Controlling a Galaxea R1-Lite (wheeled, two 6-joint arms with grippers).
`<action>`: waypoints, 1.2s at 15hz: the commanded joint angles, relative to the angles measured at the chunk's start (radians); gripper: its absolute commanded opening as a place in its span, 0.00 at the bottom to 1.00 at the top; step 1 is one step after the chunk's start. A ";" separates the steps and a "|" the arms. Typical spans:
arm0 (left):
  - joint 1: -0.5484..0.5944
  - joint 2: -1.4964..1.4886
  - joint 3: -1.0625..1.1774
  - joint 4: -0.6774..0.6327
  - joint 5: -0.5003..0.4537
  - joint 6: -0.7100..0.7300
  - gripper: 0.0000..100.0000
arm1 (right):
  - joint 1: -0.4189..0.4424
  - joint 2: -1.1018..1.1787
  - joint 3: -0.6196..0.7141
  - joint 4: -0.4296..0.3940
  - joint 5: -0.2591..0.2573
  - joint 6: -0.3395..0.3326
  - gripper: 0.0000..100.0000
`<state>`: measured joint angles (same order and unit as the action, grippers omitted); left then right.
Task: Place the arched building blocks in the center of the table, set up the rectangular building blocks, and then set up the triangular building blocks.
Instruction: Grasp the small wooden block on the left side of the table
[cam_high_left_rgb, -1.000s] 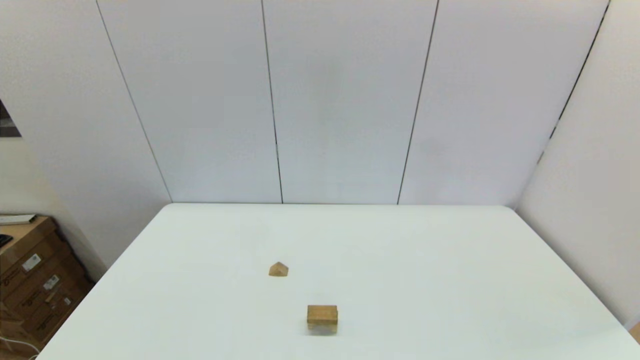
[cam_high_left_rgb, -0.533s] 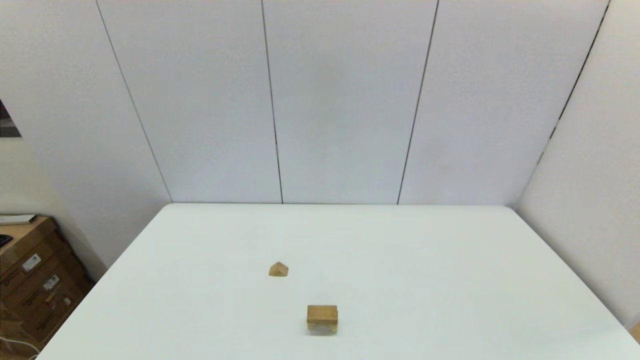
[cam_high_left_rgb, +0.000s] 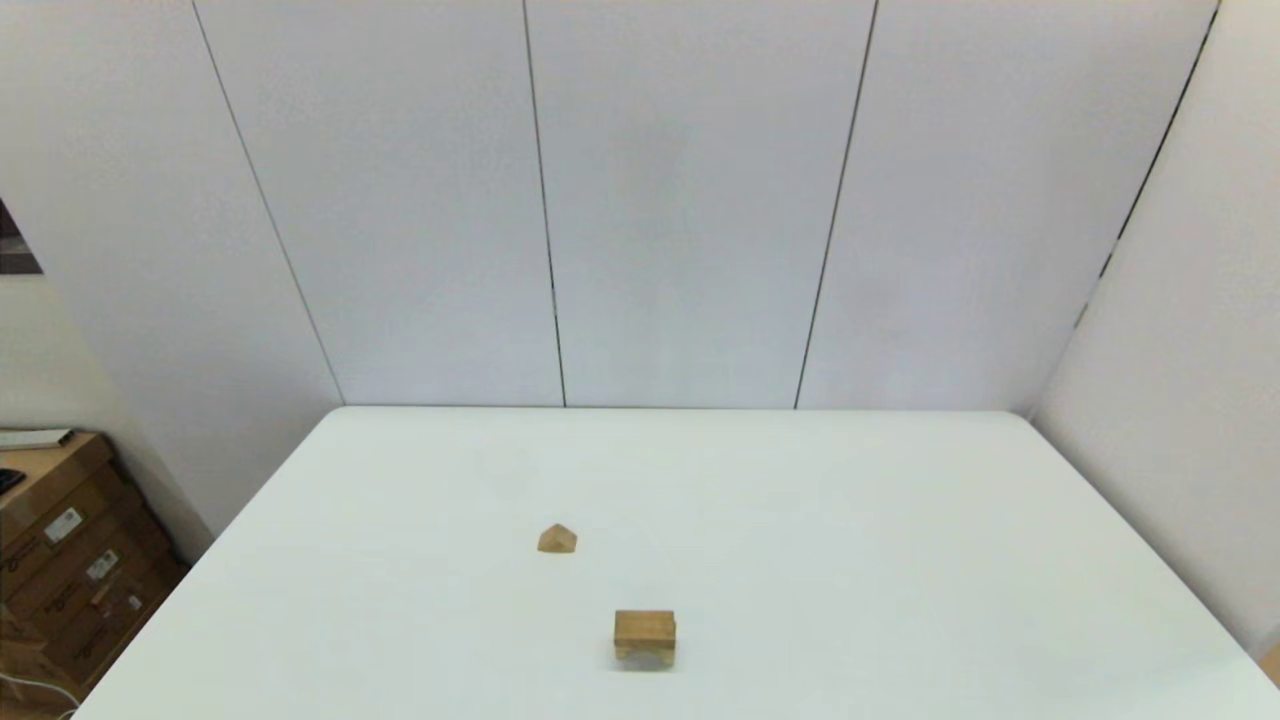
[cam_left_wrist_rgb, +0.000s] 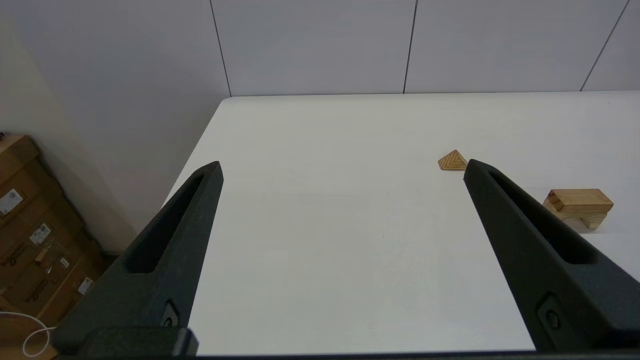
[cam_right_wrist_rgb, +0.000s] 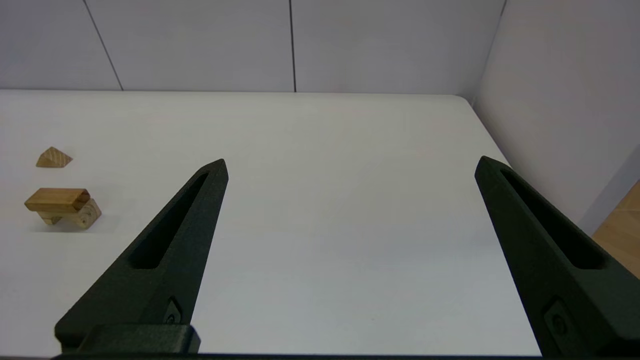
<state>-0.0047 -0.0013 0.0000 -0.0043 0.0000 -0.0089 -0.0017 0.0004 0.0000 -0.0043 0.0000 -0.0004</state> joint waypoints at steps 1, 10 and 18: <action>0.000 0.001 0.000 0.000 0.000 0.000 1.00 | 0.000 -0.002 0.000 0.000 0.002 0.000 1.00; 0.000 0.056 -0.018 0.036 0.003 0.012 1.00 | 0.000 -0.002 0.000 0.000 0.000 0.000 1.00; 0.123 0.788 -0.405 0.075 -0.167 -0.039 1.00 | 0.002 -0.002 0.000 0.000 0.000 0.000 1.00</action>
<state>0.0326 0.4694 -0.2621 0.0736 -0.0589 -0.0509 -0.0017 0.0004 0.0000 -0.0043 0.0000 0.0000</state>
